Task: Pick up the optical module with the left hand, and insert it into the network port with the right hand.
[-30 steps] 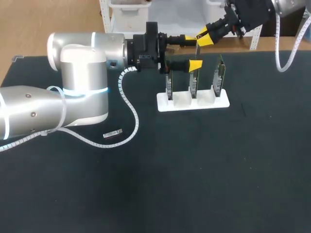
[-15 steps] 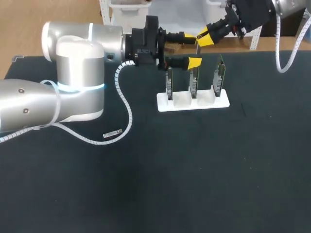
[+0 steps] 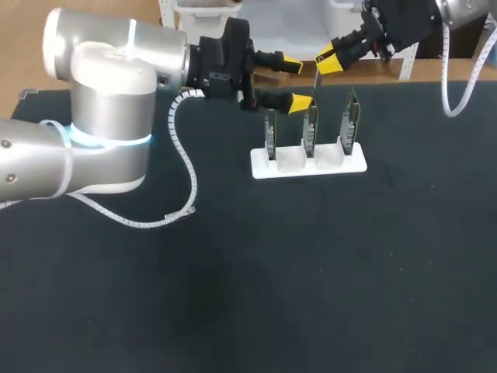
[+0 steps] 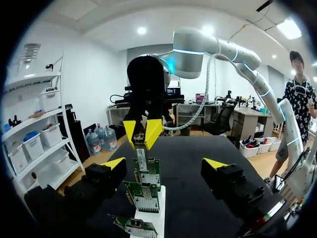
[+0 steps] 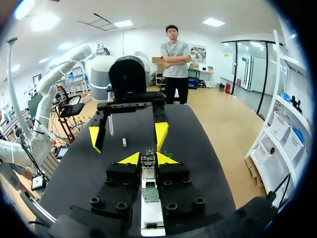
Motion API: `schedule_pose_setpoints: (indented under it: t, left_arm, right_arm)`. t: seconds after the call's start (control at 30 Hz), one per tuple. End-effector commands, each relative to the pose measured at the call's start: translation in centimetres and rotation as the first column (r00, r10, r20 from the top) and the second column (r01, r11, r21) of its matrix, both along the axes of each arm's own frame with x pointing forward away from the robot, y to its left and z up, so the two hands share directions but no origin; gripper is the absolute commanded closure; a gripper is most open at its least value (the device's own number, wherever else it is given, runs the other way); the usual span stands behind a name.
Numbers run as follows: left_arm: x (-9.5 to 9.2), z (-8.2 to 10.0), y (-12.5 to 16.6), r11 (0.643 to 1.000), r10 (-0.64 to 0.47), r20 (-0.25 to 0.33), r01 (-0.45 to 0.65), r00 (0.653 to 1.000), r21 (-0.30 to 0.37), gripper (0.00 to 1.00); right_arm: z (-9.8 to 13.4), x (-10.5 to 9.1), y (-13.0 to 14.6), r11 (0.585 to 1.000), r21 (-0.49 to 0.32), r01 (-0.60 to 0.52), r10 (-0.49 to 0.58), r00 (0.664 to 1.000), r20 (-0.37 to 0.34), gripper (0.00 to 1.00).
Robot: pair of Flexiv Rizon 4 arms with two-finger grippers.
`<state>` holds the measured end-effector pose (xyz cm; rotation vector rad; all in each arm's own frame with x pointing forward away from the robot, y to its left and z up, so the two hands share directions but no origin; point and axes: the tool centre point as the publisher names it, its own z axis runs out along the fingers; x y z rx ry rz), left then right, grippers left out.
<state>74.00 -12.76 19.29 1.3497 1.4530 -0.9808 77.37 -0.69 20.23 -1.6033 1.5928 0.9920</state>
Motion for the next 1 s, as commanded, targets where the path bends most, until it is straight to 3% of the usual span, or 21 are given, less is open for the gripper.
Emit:
schedule_pose_setpoints:
  t: [0.03,0.43,0.63,1.0]
  left_arm:
    - [-0.8,0.6,0.4,0.999,0.011,-0.006,-0.010,1.000,0.042,0.00]
    - [-0.3,0.5,0.1,0.988,-0.010,-0.053,0.018,0.999,0.155,0.00]
    - [0.1,-1.2,0.7,0.992,0.001,-0.092,0.011,0.996,0.128,0.00]
    - [0.7,-1.9,0.7,0.975,0.016,-0.125,0.012,0.992,0.221,0.00]
  right_arm:
    - [0.0,0.0,0.0,1.000,0.003,0.001,-0.001,1.000,0.001,1.00]
    - [-0.1,0.0,0.0,1.000,0.004,0.003,-0.003,1.000,0.000,1.00]
    - [0.0,0.0,-0.1,1.000,0.005,0.002,-0.002,1.000,0.001,1.00]
    - [0.0,0.1,-0.2,1.000,0.002,0.000,0.000,1.000,0.002,1.00]
